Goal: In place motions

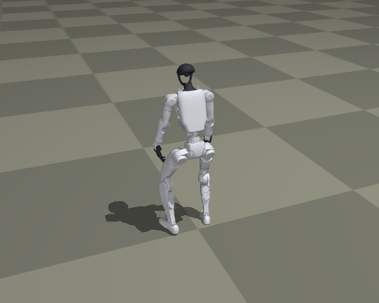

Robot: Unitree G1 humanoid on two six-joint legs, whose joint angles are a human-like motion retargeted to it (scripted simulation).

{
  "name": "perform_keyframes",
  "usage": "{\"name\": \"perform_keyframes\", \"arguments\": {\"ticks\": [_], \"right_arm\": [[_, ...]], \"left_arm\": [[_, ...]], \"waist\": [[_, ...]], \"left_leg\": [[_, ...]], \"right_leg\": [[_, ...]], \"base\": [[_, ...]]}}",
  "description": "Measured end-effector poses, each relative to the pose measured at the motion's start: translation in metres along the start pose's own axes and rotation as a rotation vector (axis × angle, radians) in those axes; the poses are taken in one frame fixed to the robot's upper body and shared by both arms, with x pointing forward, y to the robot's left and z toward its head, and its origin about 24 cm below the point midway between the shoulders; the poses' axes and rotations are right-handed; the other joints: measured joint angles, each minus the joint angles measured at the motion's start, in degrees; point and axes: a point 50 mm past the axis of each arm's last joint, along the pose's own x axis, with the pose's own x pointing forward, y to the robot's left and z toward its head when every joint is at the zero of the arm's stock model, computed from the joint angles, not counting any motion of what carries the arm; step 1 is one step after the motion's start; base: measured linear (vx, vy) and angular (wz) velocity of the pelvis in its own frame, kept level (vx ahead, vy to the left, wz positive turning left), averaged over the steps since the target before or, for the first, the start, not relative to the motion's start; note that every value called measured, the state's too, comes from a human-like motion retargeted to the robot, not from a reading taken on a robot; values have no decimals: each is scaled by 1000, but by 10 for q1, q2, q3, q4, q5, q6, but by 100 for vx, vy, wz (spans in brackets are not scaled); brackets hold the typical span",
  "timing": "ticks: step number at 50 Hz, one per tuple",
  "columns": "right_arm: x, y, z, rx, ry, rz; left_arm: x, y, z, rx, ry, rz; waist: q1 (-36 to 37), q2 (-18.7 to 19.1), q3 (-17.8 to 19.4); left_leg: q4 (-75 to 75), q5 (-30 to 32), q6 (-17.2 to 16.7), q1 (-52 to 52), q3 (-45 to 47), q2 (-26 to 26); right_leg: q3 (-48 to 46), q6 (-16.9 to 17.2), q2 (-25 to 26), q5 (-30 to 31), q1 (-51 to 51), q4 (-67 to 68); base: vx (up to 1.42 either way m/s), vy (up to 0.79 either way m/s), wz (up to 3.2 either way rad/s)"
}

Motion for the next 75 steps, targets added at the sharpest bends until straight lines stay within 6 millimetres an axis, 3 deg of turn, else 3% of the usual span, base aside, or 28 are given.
{"name": "perform_keyframes", "arguments": {"ticks": [3, 7, 13, 15, 17, 18, 23, 25, 28, 32, 36, 38, 40, 42, 45, 48, 51, 55, 61, 62, 63, 64, 65, 66, 68, 70, 73, 75], "right_arm": [[-4, -5, -3, -80, -35, 18], [-6, 2, -35, -194, 51, 28], [-15, 52, -133, -61, 366, 41], [-26, 76, -165, 48, 482, 84], [-41, 97, -194, 173, 600, 124], [-48, 105, -204, 244, 653, 133], [-63, 128, -224, 609, 708, 77], [-65, 137, -227, 698, 682, 75], [-70, 150, -232, 793, 689, 105], [-63, 150, -223, 804, 658, 106], [-47, 132, -200, 653, 615, 115], [-41, 118, -192, 482, 608, 113], [-35, 97, -182, 249, 592, 124], [-32, 80, -175, 78, 577, 122], [-29, 59, -165, -59, 550, 77], [-25, 46, -152, -88, 507, 33], [-21, 38, -138, -13, 458, 39], [-15, 48, -125, 145, 385, 131], [-15, 83, -134, 307, 340, 263], [-17, 88, -140, 320, 354, 267], [-20, 93, -148, 327, 382, 269], [-24, 100, -158, 334, 427, 268], [-29, 107, -169, 339, 480, 267], [-35, 117, -181, 342, 539, 267], [-45, 134, -197, 352, 624, 269], [-50, 138, -204, 384, 648, 267], [-51, 136, -204, 386, 654, 277], [-48, 135, -201, 349, 644, 275]], "left_arm": [[5, -13, -7, -30, -25, -51], [7, -25, -47, -90, 66, -82], [-12, -46, -151, -287, 332, -31], [-26, -57, -186, -381, 438, -13], [-40, -70, -213, -474, 532, 3], [-44, -75, -222, -518, 571, 9], [-54, -89, -242, -712, 631, 129], [-57, -88, -247, -728, 620, 151], [-68, -88, -258, -678, 671, 99], [-72, -72, -256, -580, 662, 84], [-61, -42, -231, -427, 588, 116], [-54, -26, -212, -335, 545, 136], [-47, -12, -191, -259, 497, 175], [-42, -7, -180, -208, 465, 209], [-36, -13, -177, -188, 433, 213], [-41, -22, -193, -234, 456, 188], [-50, -34, -215, -279, 528, 142], [-68, -57, -251, -358, 651, 120], [-103, -89, -296, -495, 835, 107], [-107, -93, -301, -520, 855, 115], [-112, -96, -306, -549, 871, 126], [-116, -99, -310, -581, 886, 132], [-120, -102, -314, -615, 901, 134], [-123, -104, -316, -656, 910, 138], [-122, -97, -313, -723, 891, 169], [-106, -78, -293, -727, 807, 211], [-76, -50, -250, -665, 652, 228], [-61, -32, -221, -602, 561, 225]], "waist": [[1, -4, 6], [-12, 3, -1], [-41, 24, -32], [-45, 28, -65], [-49, 40, -100], [-51, 44, -98], [-58, 49, -52], [-64, 58, -61], [-64, 75, -106], [-76, 71, -139], [-182, 35, -109], [-211, 8, -89], [-60, -15, -79], [22, -24, -75], [48, -25, -72], [65, -17, -68], [75, 6, -54], [84, 22, -47], [98, 12, -81], [101, 9, -89], [103, 7, -98], [107, 11, -108], [111, 19, -119], [99, 25, -135], [88, 22, -137], [75, 40, -110], [60, 67, -96], [47, 73, -100]], "left_leg": [[-116, 58, 0, 52, 36, -10], [-255, 117, -11, 127, 71, -25], [-432, 183, -12, 253, 89, -62], [-463, 170, -41, 293, 189, -59], [-445, 162, -30, 266, 136, -57], [-443, 166, -21, 259, 72, -66], [-446, 149, -34, 328, 114, -47], [-445, 143, -40, 337, 108, -39], [-441, 136, -38, 333, 114, -31], [-366, 128, -7, 291, 75, -21], [-173, 182, 54, 183, -57, -46], [-70, 234, 108, 129, -90, -70], [38, 225, 144, 115, 43, 10], [77, 202, 134, 89, 78, 29], [31, 220, 99, 34, 38, -37], [-93, 245, 48, 19, 20, -70], [-232, 253, 14, 25, 20, -65], [-374, 223, -23, 36, 58, -47], [-359, 194, 2, 53, 82, -27], [-345, 199, 6, 69, 124, -16], [-342, 227, 10, 98, 226, 2], [-341, 255, 8, 97, 184, -2], [-340, 284, 2, 80, 70, -17], [-321, 262, 3, 79, 68, -14], [-315, 237, 4, 107, 52, -21], [-331, 222, 13, 153, 32, -23], [-348, 198, 18, 197, 40, -14], [-357, 190, 22, 208, 20, -22]], "right_leg": [[-19, -2, -3, 58, 43, -108], [-46, 3, 2, 122, 107, -235], [-64, 4, 33, 197, 213, -387], [-113, 20, 34, 188, 234, -403], [-93, 12, 29, 176, 208, -380], [-55, 8, 34, 171, 204, -372], [-83, 4, 45, 151, 259, -361], [-76, 4, 52, 141, 268, -360], [-70, -1, 72, 130, 266, -368], [-76, -11, 80, 119, 263, -374], [-175, -38, 69, 114, 294, -388], [-217, -37, 44, 114, 317, -390], [-87, -19, 33, 93, 309, -368], [-36, -10, 27, 82, 309, -360], [-42, -17, 24, 75, 311, -358], [-23, -17, 34, 58, 319, -348], [-10, -14, 58, 37, 341, -338], [-1, -4, 75, 9, 377, -330], [14, 5, 62, -3, 403, -306], [16, 3, 57, 4, 407, -300], [17, 1, 52, 16, 413, -293], [20, -2, 51, 35, 420, -284], [25, -5, 53, 57, 427, -275], [19, -17, 52, 90, 424, -250], [17, -55, 31, 153, 411, -161], [18, -97, 37, 193, 386, -39], [-11, -127, 45, 140, 309, 136], [-16, -119, 59, 127, 257, 203]], "base": [[-5, 1, -2], [4, 1, 4], [26, 1, -8], [25, -2, -23], [36, 0, -11], [29, -6, -20], [6, -14, -7], [23, -16, 11], [36, -18, 8], [17, -23, 30], [12, -29, 234], [4, -21, 100], [3, -15, -423], [9, -5, -274], [28, 0, -32], [37, 5, -71], [40, 9, -66], [54, 16, -48], [73, 30, -46], [78, 40, -46], [88, 47, -41], [97, 53, -37], [110, 60, 4], [114, 59, 36], [90, 36, 52], [54, 23, 99], [48, 22, 102], [63, 20, 87]]}}
